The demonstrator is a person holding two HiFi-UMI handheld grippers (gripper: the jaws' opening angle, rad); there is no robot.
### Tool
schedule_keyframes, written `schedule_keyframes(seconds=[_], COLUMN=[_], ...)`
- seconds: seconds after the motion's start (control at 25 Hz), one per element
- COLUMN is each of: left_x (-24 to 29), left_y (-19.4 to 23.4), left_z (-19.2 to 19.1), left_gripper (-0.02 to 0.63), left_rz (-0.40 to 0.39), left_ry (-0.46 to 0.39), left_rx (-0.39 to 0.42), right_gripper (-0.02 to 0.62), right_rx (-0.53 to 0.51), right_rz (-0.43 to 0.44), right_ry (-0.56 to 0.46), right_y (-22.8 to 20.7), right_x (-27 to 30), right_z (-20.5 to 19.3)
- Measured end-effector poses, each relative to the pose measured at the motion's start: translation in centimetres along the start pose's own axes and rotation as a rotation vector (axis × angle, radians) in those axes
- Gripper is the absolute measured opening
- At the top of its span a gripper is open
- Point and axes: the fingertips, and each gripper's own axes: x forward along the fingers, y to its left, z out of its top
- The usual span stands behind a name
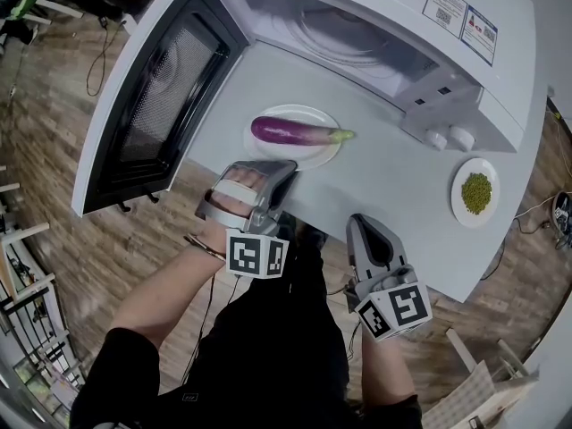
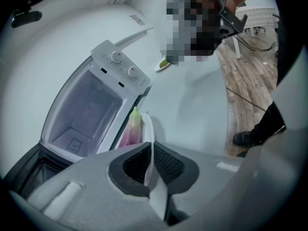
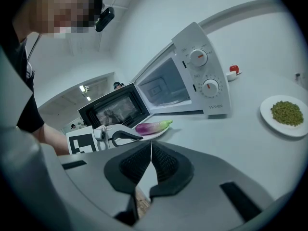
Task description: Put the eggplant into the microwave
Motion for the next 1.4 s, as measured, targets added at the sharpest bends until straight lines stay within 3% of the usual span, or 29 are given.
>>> schedule_keyframes(seconds=[0.28,0.48,1.08,1.4], left_x=[-0.2,-0.3,-0.8,-1.1], left_y=[0.3,0.7,0.9,1.1], left_z=[0.0,0.1,0.0,0.1], left_gripper=[0.023,0.018,0.017,0.017], left_rz=[0.030,0.082,0.122,0.162], left_ry=[-0.006,-0.010,-0.006,-0.013], left_rx=[0.016,0.073,0.105,0.160], right_gripper=[0.016,0.016,0.017,0.017], right_rx=[-0.001,0.001,-0.002,-0.001], right_rz=[0.000,-0.001,-0.006,-0.007], right_ry=[0.001,0.006,0.002,0.006], right_y=[0.2,0.2,0.4,0.4], right_x=[0.0,-0.1,-0.6,-0.7], right_z=[-0.2,-0.5,-0.6,-0.8])
